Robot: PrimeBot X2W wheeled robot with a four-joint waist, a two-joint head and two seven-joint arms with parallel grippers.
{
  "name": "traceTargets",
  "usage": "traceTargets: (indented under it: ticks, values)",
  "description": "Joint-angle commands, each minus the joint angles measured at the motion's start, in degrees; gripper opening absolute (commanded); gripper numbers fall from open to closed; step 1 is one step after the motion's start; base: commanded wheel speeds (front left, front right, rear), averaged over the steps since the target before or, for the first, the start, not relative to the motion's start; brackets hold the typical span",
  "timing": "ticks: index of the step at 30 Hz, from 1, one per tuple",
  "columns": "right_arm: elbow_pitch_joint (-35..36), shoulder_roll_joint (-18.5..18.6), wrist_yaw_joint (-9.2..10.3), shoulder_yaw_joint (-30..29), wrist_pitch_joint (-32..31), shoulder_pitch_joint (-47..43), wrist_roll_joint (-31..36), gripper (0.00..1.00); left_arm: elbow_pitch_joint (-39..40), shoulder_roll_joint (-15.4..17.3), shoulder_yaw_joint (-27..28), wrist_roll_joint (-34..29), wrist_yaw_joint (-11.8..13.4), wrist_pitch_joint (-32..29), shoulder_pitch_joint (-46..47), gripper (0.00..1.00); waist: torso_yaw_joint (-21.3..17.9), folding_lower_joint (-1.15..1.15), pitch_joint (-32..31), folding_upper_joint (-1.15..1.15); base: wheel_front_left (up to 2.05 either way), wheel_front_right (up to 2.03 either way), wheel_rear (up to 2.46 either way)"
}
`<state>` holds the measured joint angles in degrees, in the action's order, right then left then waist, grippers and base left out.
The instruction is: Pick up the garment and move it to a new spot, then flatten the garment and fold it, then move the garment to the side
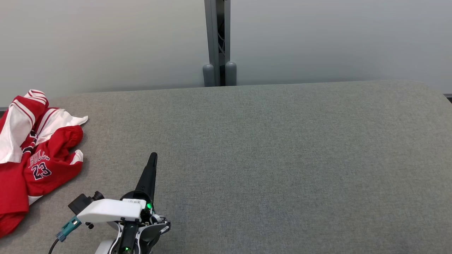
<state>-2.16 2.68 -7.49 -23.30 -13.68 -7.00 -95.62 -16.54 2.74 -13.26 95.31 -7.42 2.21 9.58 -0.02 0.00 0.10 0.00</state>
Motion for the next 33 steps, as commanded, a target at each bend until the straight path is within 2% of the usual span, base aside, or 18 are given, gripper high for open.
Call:
traceTargets:
  ticks: [1, 33]
  values:
    - [0.26, 0.44, 0.0, -0.07, -0.19, -0.28, -0.21, 0.0, 0.03, 0.3, 0.06, -0.12, -0.26, 0.0, 0.58, 0.0, 0.0, 0.0, 0.0, 0.0, 0.0, 0.0, 0.0]
    - [0.26, 0.44, 0.0, -0.07, -0.19, -0.27, -0.21, 0.0, 0.03, 0.31, 0.06, -0.12, -0.26, 0.0, 0.58, 0.0, 0.0, 0.0, 0.0, 0.0, 0.0, 0.0, 0.0]
